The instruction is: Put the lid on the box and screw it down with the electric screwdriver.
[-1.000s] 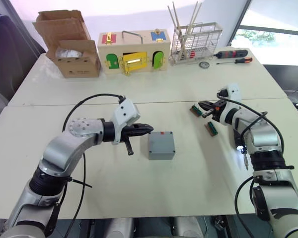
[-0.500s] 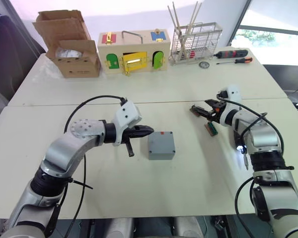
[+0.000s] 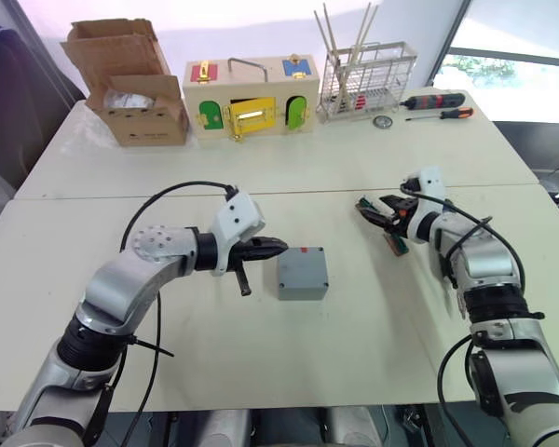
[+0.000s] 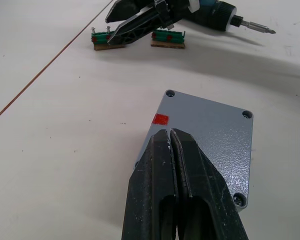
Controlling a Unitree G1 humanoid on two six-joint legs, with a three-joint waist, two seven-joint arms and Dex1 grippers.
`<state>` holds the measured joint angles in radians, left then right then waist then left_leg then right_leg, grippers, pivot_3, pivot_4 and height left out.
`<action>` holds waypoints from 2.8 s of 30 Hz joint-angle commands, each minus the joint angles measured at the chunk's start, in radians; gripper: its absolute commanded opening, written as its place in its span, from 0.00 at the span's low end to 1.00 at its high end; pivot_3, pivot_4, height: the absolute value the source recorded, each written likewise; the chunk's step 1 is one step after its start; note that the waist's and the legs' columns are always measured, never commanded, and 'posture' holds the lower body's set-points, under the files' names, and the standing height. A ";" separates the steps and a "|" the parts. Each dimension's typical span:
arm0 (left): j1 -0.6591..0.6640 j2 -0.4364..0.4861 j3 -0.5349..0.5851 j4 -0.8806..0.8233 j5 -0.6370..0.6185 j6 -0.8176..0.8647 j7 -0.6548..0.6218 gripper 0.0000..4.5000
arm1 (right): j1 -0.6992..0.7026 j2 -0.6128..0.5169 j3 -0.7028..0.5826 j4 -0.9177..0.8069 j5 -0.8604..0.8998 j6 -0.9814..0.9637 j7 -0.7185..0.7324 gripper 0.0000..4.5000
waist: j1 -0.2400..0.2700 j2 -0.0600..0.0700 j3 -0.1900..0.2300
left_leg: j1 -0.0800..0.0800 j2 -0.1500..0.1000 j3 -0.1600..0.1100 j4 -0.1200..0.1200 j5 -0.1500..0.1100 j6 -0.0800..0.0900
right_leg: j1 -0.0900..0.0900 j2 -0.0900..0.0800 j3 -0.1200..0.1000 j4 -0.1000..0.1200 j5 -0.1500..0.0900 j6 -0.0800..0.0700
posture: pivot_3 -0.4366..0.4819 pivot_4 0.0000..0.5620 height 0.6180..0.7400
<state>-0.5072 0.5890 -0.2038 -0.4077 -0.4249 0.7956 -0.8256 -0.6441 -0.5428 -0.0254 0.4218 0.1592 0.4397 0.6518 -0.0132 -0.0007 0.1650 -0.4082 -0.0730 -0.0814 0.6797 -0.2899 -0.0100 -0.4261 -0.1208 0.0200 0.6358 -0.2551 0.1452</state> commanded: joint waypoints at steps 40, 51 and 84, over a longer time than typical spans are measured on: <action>0.002 0.012 -0.019 -0.012 0.026 -0.043 -0.008 0.00 | 0.039 0.004 -0.025 -0.162 0.028 0.121 -0.008 0.58 | 0.000 0.000 0.000 | 0.000 0.000 0.000 0.000 0.000 0.000 | 0.000 0.000 0.000 0.000 0.000 0.000 | 0.48 0.27 0.92; 0.003 0.012 -0.031 -0.005 0.037 -0.053 -0.011 0.00 | 0.039 0.006 -0.048 -0.188 0.043 0.133 -0.013 0.58 | 0.000 0.000 0.000 | 0.000 0.000 0.000 0.000 0.000 0.000 | 0.000 0.000 0.000 0.000 0.000 0.000 | 0.48 0.27 0.92; 0.013 0.018 -0.031 -0.007 0.042 -0.058 -0.023 0.00 | 0.025 -0.019 -0.092 -0.318 0.089 0.188 -0.026 0.01 | 0.001 0.000 0.000 | 0.000 0.000 0.000 0.000 0.000 0.000 | 0.000 0.000 0.000 0.000 0.000 0.000 | 0.48 0.27 0.92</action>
<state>-0.4862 0.6055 -0.2529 -0.3951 -0.3805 0.7565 -0.8461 -0.5925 -0.5443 -0.0880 0.1573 0.2308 0.6290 0.6291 -0.0121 -0.0007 0.1650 -0.4082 -0.0730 -0.0814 0.6798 -0.2899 -0.0100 -0.4261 -0.1208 0.0200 0.6360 -0.2551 0.1452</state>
